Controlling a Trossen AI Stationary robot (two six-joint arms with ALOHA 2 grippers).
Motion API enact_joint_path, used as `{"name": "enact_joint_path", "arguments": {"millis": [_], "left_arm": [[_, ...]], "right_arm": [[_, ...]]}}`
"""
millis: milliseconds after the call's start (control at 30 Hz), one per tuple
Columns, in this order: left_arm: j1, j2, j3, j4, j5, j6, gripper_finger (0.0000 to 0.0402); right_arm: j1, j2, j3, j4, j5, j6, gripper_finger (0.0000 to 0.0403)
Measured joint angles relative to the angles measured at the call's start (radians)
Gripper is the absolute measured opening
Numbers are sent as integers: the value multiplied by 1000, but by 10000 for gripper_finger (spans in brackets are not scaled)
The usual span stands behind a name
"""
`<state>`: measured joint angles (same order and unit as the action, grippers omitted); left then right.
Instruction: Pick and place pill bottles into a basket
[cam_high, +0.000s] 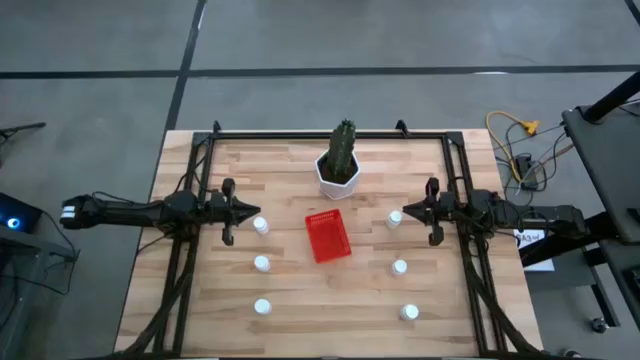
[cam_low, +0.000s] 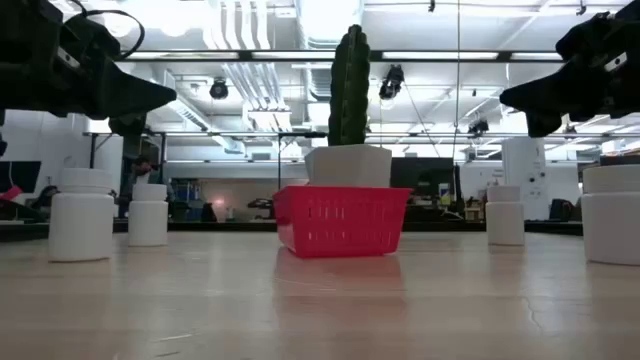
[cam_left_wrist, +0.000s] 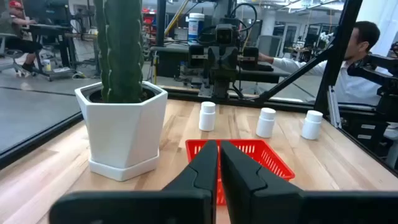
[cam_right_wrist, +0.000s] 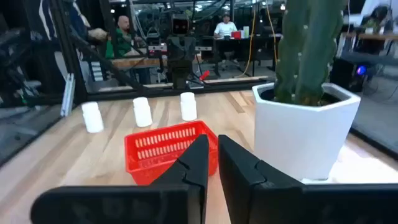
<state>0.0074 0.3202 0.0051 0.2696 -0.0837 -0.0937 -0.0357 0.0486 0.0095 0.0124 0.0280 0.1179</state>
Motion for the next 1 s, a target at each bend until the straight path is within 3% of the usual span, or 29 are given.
{"name": "enact_joint_path", "arguments": {"millis": [333, 1000], "left_arm": [[0, 0, 0, 0, 0, 0, 1], [0, 0, 0, 0, 0, 0, 1]], "right_arm": [[0, 0, 0, 10, 0, -24, 27], [0, 0, 0, 242, 0, -96, 27]]}}
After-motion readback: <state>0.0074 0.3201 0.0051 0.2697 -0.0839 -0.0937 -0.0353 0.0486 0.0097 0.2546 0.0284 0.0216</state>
